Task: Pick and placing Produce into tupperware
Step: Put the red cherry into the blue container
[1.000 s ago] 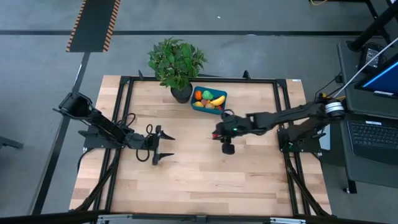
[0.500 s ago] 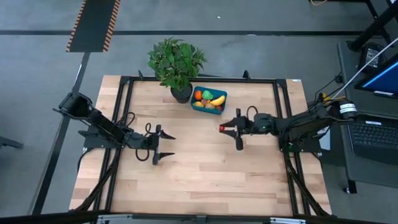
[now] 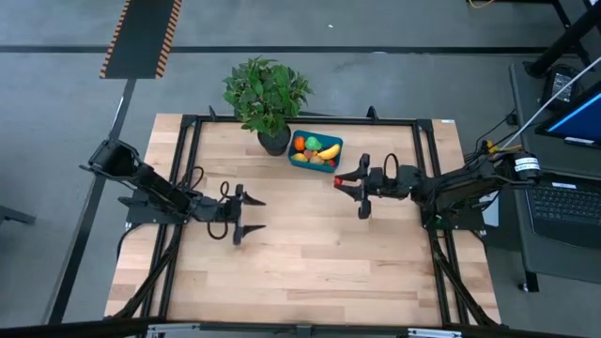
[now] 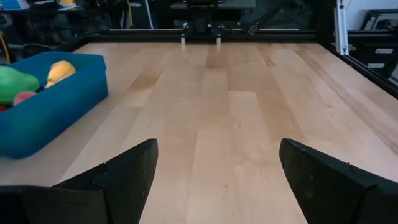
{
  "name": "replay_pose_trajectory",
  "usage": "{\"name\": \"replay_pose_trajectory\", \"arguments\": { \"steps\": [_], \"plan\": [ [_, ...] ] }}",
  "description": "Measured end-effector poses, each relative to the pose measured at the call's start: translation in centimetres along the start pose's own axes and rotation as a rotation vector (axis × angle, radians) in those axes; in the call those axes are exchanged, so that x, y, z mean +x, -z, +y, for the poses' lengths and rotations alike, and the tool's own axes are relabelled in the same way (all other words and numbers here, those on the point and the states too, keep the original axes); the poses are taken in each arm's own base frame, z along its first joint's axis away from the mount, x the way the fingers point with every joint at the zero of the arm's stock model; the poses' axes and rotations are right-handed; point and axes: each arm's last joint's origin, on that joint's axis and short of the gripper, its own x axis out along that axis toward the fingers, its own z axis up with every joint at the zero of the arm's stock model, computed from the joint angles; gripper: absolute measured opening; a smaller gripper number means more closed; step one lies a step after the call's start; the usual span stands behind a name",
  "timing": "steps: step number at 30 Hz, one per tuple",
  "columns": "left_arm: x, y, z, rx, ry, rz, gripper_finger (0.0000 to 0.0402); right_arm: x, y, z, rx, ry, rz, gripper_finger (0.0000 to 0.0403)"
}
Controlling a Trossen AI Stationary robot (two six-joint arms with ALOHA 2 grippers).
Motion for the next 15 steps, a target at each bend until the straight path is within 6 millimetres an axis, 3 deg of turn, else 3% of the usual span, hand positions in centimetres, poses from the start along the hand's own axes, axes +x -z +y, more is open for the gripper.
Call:
{"name": "replay_pose_trajectory", "arguments": {
  "steps": [15],
  "plan": [
    [0.07, -0.02, 0.19, -0.003, -0.01, 0.0, 0.033, 0.0, -0.31, 0.0, 0.002, 0.0, -0.032, 0.0111]
  ]
}}
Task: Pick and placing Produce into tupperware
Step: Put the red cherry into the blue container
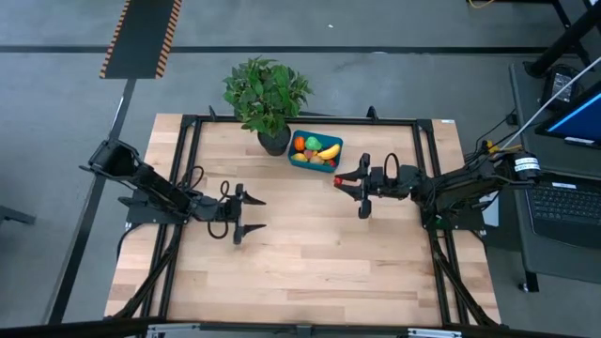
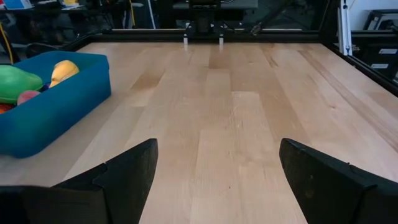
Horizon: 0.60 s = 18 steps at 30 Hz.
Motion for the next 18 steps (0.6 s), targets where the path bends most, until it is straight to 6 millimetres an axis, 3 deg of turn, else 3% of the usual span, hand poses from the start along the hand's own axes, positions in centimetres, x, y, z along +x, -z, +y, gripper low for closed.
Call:
{"name": "replay_pose_trajectory", "arguments": {
  "steps": [3, 12, 18],
  "plan": [
    [0.0, 0.0, 0.0, 0.0, 0.0, 0.0, 0.033, 0.0, 0.0, -0.2, -0.001, 0.057, -0.001, 0.0108],
    [0.0, 0.0, 0.0, -0.001, 0.0, 0.0, 0.033, -0.3, 0.7, -1.3, 0.024, 0.464, 0.052, 0.0109],
    [0.0, 0.0, 0.0, 0.0, 0.0, 0.0, 0.033, -0.4, 0.9, -1.4, 0.024, 0.5, 0.081, 0.0108]
  ]
}}
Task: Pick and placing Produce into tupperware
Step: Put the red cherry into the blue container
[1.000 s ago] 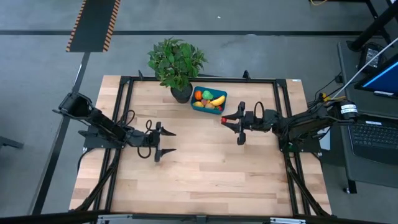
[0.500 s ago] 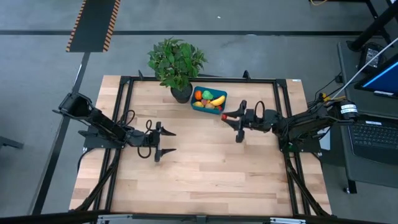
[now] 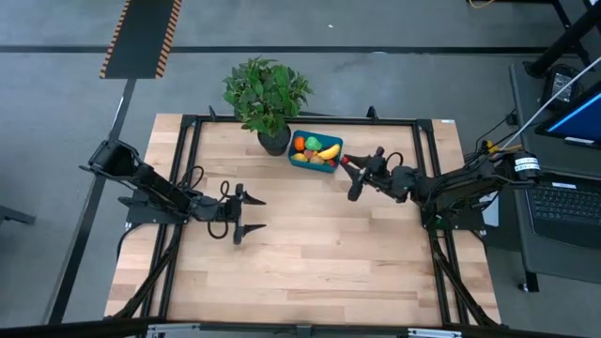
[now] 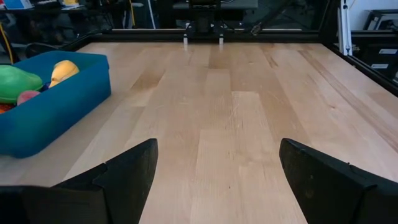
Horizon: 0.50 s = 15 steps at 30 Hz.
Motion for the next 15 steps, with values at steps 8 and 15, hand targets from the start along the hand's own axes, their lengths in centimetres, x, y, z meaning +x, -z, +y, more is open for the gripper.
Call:
{"name": "replay_pose_trajectory", "arguments": {
  "steps": [8, 15],
  "plan": [
    [0.0, 0.0, 0.0, 0.0, 0.0, 0.0, 0.033, 2.0, -0.7, 0.3, -0.073, 0.042, 0.171, 0.0108],
    [0.0, 0.0, 0.0, 0.0, 0.0, 0.001, 0.033, 3.8, -2.0, -1.0, -0.061, 0.094, 0.215, 0.0108]
  ]
}}
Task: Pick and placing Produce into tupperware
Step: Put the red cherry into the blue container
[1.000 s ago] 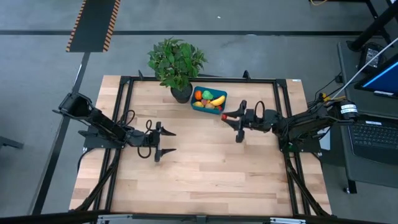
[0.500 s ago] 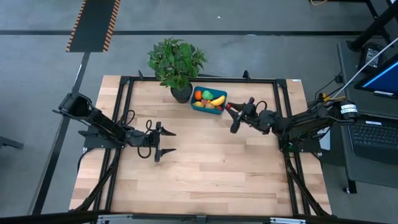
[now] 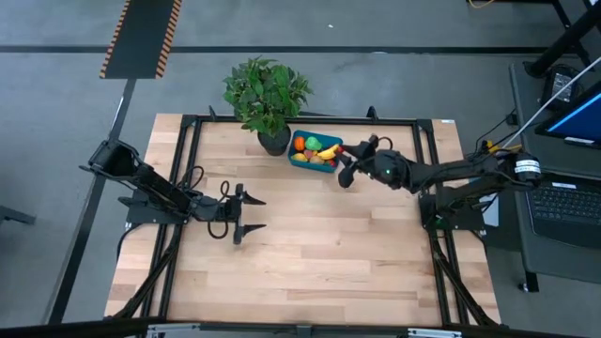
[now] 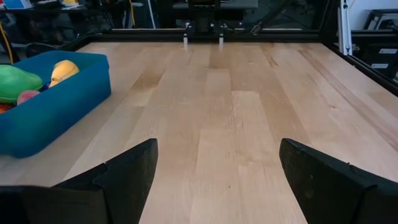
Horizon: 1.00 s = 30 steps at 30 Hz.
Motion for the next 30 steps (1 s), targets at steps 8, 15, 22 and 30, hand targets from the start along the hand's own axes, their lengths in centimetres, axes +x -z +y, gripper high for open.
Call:
{"name": "replay_pose_trajectory", "arguments": {
  "steps": [8, 15, 22, 30],
  "plan": [
    [0.0, 0.1, 0.0, 0.009, -0.001, 0.01, 0.033, 1.7, -1.8, -2.0, -0.002, -0.03, 0.106, 0.0108],
    [0.0, 0.1, 0.0, 0.012, -0.001, 0.01, 0.033, 2.5, -4.0, -3.2, -0.003, -0.165, 0.261, 0.0108],
    [0.0, 0.1, 0.0, 0.036, -0.001, 0.01, 0.033, 2.4, -6.2, -3.6, -0.077, -0.21, 0.389, 0.0108],
    [0.0, 0.1, 0.0, 0.029, -0.001, 0.006, 0.033, 2.5, -6.7, -4.2, -0.069, -0.257, 0.456, 0.0108]
  ]
}}
